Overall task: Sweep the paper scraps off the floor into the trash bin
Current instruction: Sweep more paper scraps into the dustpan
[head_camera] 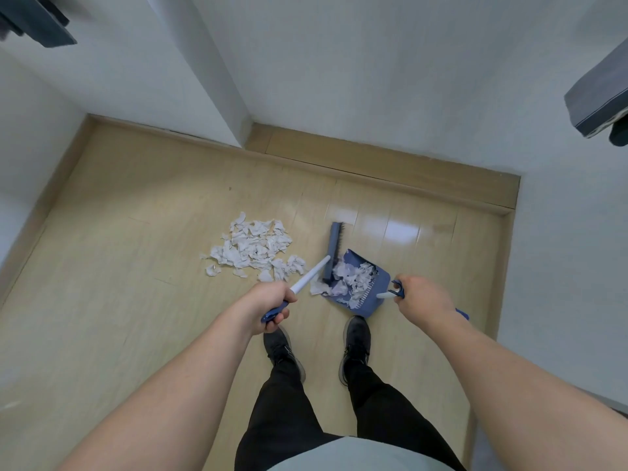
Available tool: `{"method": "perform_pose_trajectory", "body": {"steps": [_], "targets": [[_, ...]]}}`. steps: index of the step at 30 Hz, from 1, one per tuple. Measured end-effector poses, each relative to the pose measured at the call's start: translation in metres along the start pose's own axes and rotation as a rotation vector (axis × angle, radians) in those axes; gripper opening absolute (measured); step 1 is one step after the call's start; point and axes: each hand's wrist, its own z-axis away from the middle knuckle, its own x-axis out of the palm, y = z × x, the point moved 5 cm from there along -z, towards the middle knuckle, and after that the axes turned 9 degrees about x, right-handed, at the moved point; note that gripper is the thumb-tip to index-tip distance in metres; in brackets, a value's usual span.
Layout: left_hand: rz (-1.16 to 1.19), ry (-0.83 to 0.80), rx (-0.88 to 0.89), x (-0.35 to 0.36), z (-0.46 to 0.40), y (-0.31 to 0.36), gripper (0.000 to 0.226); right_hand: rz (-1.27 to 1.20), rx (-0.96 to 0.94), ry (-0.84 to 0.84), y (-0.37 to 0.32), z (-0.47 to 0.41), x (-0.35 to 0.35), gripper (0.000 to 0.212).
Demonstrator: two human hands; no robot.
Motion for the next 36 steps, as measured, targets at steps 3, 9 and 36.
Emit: {"method": "perform_pose_trajectory", "body": {"steps": [3,9,36], "targets": [[0.010,-0.022,0.006,-0.010,0.011,-0.005,0.015,0.014,0.056,-0.076,-0.001,0.001,-0.002,0.017],[-0.068,0.061,0.058,-0.023,0.024,-0.002,0.011,0.072,0.094,-0.178,-0.008,0.003,-0.008,0.024],[-0.157,0.058,0.115,-0.006,0.002,0.059,0.015,-0.065,0.172,-0.098,0.027,0.010,-0.003,0.010]]}}
